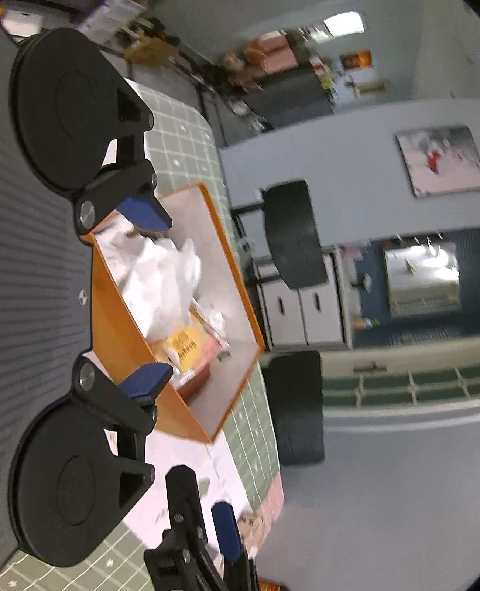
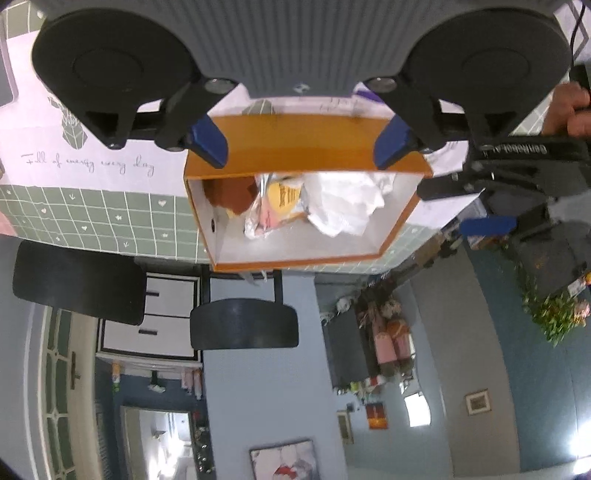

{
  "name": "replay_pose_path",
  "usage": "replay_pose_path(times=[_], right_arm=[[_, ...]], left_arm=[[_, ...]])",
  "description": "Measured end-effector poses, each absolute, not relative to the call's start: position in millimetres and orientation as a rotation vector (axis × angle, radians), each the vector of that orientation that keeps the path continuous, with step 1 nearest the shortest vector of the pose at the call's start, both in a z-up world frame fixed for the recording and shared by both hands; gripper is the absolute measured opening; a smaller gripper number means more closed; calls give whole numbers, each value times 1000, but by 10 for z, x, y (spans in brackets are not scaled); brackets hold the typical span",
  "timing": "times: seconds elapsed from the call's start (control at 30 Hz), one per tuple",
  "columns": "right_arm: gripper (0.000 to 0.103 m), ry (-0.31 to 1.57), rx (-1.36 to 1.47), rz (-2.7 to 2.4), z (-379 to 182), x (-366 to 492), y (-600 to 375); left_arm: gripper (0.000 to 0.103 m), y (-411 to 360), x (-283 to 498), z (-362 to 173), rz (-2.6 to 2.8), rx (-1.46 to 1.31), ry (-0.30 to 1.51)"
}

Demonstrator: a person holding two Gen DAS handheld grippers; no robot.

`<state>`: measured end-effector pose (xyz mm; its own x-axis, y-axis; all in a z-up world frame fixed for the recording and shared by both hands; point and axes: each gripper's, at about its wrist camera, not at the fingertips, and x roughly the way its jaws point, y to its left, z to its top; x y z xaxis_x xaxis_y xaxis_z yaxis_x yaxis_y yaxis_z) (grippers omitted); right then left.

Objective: Organize soft objects

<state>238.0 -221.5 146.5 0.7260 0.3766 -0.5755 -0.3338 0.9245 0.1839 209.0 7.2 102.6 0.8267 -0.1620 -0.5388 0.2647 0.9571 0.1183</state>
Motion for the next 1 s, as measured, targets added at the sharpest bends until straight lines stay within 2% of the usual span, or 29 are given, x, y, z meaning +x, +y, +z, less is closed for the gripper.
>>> replay_pose_path(times=[0.13, 0.27, 0.3, 0.87, 1.0], right_arm=[[88, 650, 55, 384, 1400, 2438, -2139], [96, 652, 31, 344, 1370, 2463, -2098], [100, 655, 30, 335, 1370, 2471, -2102], [100, 653, 17, 283, 1295, 2364, -2157], [100, 653, 12, 271, 1313, 2310, -2111]], left_arm=[[95, 122, 2131, 1038, -137, 168, 571], [95, 111, 2131, 1038, -75, 179, 589], [95, 100, 2138, 1036, -65, 184, 595], [95, 18, 1958, 1015, 80, 106, 728], [95, -6, 1854, 1082, 107, 98, 707]])
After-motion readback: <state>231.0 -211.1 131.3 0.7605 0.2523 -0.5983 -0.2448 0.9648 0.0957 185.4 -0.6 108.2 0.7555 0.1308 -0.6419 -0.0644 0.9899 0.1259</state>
